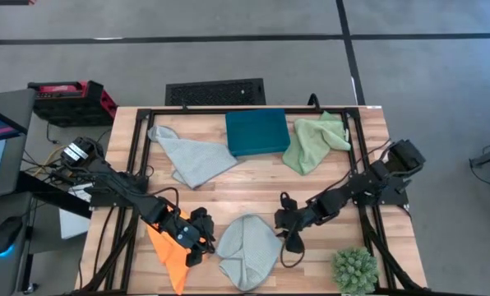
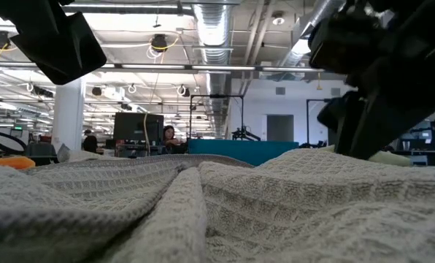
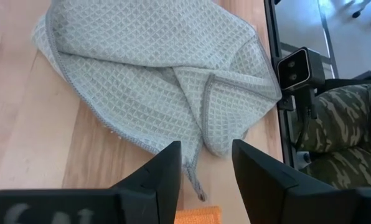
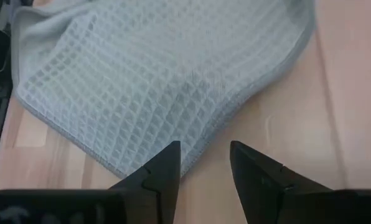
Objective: Fold microfiber towels
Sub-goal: Fold the bottom left gray microfiber cloth
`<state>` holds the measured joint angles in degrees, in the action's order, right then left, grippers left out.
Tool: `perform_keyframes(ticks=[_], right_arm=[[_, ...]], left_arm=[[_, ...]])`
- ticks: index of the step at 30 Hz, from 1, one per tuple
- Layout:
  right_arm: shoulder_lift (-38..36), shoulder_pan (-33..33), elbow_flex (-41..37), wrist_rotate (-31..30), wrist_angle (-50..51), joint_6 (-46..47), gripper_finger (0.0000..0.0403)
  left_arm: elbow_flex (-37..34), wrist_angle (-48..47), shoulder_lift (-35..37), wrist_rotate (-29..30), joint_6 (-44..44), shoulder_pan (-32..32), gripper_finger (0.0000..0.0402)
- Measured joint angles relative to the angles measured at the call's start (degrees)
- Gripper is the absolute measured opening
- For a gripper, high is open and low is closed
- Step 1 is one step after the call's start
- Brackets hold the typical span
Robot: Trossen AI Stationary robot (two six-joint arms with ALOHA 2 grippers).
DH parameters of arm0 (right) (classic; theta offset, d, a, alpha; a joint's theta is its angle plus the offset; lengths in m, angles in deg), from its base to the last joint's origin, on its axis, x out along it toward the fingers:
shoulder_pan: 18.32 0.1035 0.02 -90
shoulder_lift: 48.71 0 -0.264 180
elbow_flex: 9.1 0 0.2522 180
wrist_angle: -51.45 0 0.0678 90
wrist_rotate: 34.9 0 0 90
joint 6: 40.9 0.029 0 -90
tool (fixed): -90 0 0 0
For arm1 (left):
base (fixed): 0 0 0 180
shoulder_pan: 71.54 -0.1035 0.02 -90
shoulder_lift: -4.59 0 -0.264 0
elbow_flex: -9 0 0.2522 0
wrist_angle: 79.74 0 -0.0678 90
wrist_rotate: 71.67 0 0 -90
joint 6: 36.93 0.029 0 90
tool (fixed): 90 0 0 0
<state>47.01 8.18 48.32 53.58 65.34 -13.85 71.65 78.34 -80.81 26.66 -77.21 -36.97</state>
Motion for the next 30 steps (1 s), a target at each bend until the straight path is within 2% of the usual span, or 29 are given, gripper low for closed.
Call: perform_keyframes(ticks=[9,20,25,30], right_arm=[[2.2,-3.1,0.0,8.6,-3.8,-0.5,0.0157],[3.0,-4.1,0.0,13.3,-7.1,-2.1,0.0152],[3.0,-4.1,0.0,13.5,-7.5,-3.5,0.0151],[3.0,-4.5,0.0,12.2,-3.3,-1.7,0.0147]], left_arm=[[0.0,0.0,0.0,0.0,0.0,0.0,0.0135],[0.0,-0.1,0.0,0.0,0.0,0.0,0.0135],[0.0,-0.1,0.0,0.0,0.4,0.0,0.0135],[0.0,-0.1,0.0,0.0,0.9,0.0,0.0135]])
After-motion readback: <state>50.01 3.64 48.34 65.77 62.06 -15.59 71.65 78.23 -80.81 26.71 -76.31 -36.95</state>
